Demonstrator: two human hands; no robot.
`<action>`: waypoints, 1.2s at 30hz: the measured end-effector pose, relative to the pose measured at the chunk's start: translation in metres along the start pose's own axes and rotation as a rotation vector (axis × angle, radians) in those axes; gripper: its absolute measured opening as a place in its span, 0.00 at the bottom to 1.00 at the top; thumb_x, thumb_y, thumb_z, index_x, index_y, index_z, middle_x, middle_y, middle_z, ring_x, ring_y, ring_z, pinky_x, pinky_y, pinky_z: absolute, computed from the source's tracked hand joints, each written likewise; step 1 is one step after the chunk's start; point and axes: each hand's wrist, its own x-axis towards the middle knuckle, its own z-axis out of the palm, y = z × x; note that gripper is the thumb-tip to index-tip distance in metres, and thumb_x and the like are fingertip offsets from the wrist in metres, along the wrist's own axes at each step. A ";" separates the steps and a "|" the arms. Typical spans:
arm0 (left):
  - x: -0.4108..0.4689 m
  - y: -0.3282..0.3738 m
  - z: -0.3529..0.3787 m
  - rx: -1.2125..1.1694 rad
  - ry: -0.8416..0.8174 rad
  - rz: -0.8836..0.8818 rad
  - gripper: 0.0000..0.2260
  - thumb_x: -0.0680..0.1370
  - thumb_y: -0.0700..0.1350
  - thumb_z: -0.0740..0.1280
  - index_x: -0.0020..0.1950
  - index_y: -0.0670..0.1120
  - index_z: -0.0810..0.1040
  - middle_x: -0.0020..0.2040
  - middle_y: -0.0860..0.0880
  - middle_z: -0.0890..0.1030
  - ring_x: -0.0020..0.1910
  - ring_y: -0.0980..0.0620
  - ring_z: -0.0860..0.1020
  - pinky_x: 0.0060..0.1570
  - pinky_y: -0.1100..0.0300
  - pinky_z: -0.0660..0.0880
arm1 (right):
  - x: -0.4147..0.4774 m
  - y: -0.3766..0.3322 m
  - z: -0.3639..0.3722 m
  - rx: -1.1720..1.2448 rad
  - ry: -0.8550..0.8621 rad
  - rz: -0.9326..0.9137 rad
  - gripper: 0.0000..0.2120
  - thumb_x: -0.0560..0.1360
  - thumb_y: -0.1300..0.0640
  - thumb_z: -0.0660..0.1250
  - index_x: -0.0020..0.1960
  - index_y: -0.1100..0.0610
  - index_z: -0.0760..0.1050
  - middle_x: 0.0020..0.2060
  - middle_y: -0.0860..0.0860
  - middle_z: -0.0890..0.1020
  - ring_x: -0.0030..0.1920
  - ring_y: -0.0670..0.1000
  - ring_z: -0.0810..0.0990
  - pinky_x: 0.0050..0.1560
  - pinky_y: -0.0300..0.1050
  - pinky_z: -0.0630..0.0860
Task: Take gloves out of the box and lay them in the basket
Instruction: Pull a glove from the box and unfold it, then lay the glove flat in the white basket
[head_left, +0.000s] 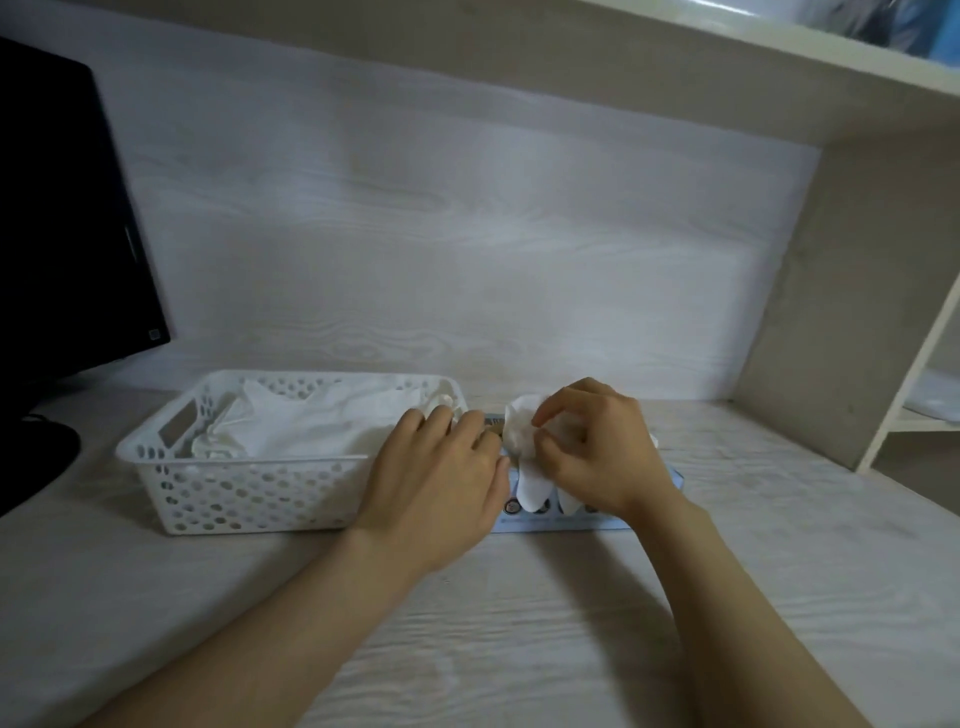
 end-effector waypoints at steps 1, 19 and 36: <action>0.000 0.000 0.000 0.007 -0.004 0.003 0.16 0.83 0.51 0.58 0.42 0.47 0.79 0.45 0.48 0.81 0.41 0.44 0.75 0.43 0.49 0.69 | -0.001 0.001 0.001 0.013 0.012 0.001 0.10 0.67 0.47 0.67 0.45 0.46 0.84 0.45 0.44 0.82 0.45 0.48 0.81 0.51 0.54 0.79; 0.009 0.010 -0.008 0.057 -0.220 0.015 0.26 0.83 0.66 0.51 0.55 0.55 0.84 0.51 0.53 0.82 0.47 0.48 0.79 0.48 0.49 0.65 | 0.001 -0.007 0.019 0.016 0.366 -0.114 0.05 0.84 0.56 0.65 0.54 0.50 0.79 0.49 0.46 0.79 0.50 0.50 0.75 0.54 0.50 0.67; 0.000 0.005 -0.009 -0.220 -0.021 -0.099 0.23 0.81 0.64 0.58 0.51 0.50 0.86 0.52 0.56 0.84 0.52 0.49 0.77 0.57 0.50 0.70 | -0.004 -0.049 -0.007 0.474 0.696 0.058 0.07 0.86 0.56 0.65 0.50 0.57 0.75 0.30 0.49 0.75 0.29 0.48 0.71 0.29 0.39 0.65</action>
